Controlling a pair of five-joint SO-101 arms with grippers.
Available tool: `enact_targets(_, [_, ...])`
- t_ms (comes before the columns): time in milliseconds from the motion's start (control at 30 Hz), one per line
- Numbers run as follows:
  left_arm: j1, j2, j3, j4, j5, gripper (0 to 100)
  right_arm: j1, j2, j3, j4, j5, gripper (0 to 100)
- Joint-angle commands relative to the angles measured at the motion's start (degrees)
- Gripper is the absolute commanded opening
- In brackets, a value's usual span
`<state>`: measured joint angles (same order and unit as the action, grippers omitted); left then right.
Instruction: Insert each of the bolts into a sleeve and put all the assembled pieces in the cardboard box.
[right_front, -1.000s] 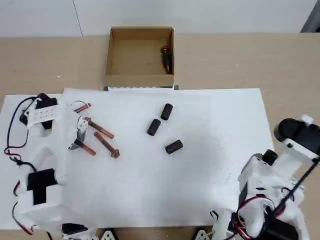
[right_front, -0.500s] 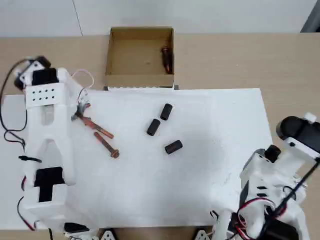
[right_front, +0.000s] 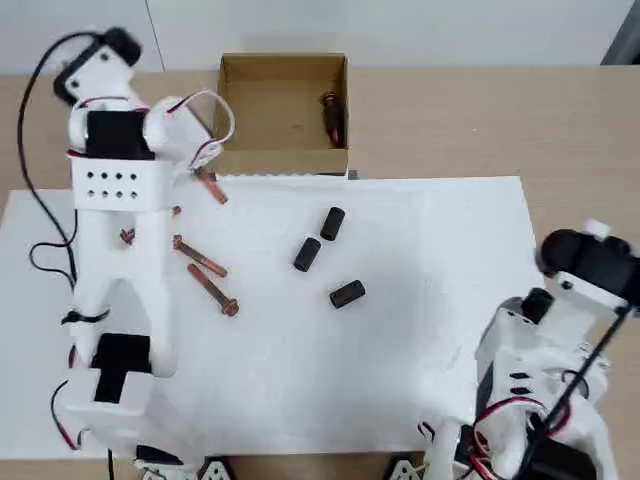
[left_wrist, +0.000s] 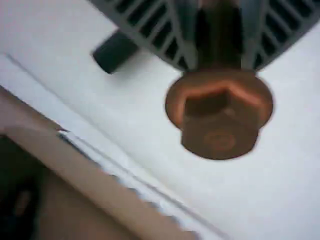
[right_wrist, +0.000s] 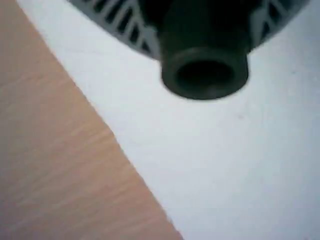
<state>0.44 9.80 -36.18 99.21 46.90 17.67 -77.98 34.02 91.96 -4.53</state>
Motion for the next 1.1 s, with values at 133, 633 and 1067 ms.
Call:
enact_targets(133, [5.4, -0.4, -15.4, 1.2, -6.6, 0, -7.5, 0.3, -2.5, -4.3, 0.1, 0.3])
enact_targets(633, [12.5, -24.2, -1.3, 1.2, -19.5, 0, -8.2, 0.3, -0.6, -4.2, 3.4, 0.3])
enact_targets(1067, [12.0, -46.9, 31.3, -6.9, -23.2, 0, -18.9, -0.2, 7.6, -9.2, 3.3, 0.2])
